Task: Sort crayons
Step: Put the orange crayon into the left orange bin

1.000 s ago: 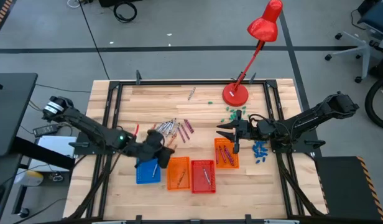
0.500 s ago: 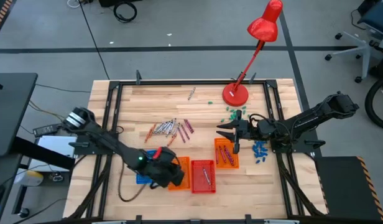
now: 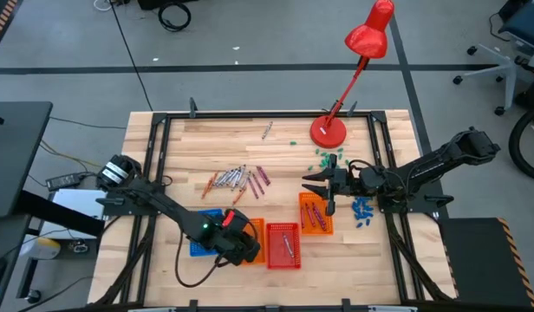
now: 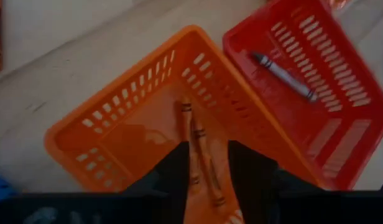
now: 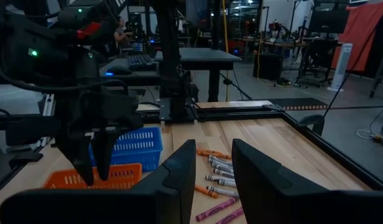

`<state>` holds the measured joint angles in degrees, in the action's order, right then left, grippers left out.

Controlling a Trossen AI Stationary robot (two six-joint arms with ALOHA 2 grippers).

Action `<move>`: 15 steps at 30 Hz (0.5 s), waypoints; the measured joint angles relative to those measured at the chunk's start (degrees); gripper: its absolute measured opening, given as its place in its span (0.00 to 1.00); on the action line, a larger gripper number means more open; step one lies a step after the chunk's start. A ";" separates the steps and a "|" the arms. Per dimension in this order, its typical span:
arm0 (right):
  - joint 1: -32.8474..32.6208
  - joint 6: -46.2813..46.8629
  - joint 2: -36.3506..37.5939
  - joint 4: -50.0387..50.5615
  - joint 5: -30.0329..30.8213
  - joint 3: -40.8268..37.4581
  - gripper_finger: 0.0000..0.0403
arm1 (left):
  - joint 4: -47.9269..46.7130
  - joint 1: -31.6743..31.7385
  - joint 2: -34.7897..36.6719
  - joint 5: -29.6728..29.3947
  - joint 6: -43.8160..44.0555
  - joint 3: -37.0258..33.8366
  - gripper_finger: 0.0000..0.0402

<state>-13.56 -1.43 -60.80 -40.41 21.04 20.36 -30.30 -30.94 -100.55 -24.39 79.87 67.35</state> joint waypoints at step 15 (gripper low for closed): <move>0.00 -0.11 0.00 -0.01 -0.09 0.00 0.27 | -29.27 7.51 12.94 -2.84 -7.72 -0.26 0.39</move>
<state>-13.56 -1.54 -60.80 -40.42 20.95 20.36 -59.57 -23.43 -87.61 -27.24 72.14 67.09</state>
